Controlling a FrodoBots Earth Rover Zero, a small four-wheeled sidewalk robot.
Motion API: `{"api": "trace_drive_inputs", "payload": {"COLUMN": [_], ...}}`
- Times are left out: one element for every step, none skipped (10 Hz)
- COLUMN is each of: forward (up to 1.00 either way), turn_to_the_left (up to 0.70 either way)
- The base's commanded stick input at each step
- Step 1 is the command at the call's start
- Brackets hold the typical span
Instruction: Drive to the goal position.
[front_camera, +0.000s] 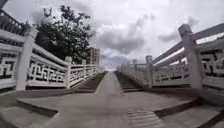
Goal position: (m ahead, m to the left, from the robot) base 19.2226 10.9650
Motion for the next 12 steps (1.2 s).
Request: {"api": "trace_drive_inputs", "payload": {"forward": [0.45, 0.45, 0.45, 0.45, 0.45, 0.45, 0.45, 0.45, 0.45, 0.45, 0.45, 0.45], "turn_to_the_left": [0.00, 0.00, 0.00, 0.00, 0.00, 0.00, 0.00, 0.00, 0.00, 0.00, 0.00, 0.00]}}
